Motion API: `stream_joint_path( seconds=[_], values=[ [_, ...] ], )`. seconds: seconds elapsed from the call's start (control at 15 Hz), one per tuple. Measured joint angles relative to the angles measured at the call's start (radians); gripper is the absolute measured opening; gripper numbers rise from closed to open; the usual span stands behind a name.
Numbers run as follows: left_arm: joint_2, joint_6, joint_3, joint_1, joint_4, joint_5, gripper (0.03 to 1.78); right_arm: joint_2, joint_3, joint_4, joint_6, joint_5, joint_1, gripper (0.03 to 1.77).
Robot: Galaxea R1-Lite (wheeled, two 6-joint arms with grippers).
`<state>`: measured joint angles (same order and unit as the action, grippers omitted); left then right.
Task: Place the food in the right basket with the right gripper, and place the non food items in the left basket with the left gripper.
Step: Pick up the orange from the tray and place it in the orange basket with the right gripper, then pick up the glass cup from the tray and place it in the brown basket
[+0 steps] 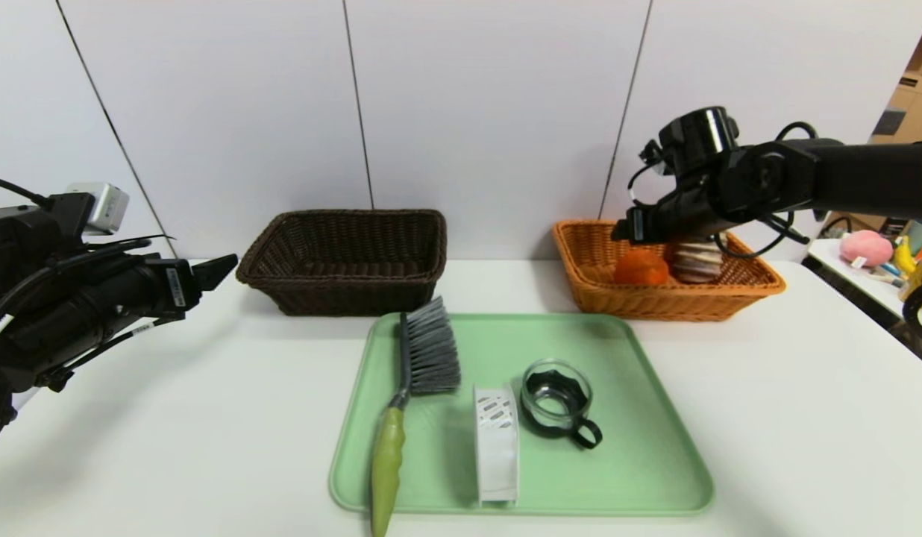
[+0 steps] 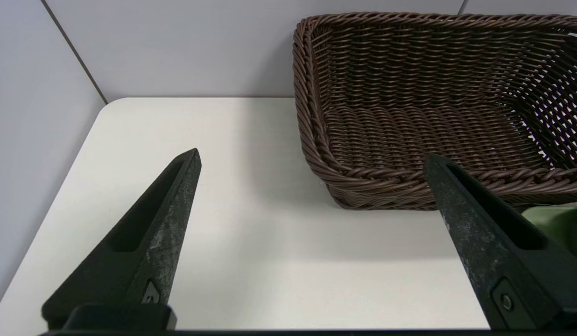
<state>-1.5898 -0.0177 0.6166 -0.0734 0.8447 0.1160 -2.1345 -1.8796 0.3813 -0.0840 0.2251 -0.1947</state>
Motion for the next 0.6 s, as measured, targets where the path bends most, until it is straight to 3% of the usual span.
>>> stream_joint_path(
  seconds=[0.13,0.27,0.6],
  values=[
    [0.0,-0.002,0.0,0.0,0.001,0.0,1.69,0.079,0.007,-0.001,-0.001,-0.004,-0.03,1.63],
    [0.001,0.001,0.0,0.0,0.0,0.0,1.69,0.182,0.087,0.003,-0.009,-0.022,-0.112,1.65],
    [0.013,-0.006,-0.015,0.0,0.0,-0.001,1.69,0.477,0.515,-0.011,-0.032,-0.075,-0.371,1.68]
  ],
)
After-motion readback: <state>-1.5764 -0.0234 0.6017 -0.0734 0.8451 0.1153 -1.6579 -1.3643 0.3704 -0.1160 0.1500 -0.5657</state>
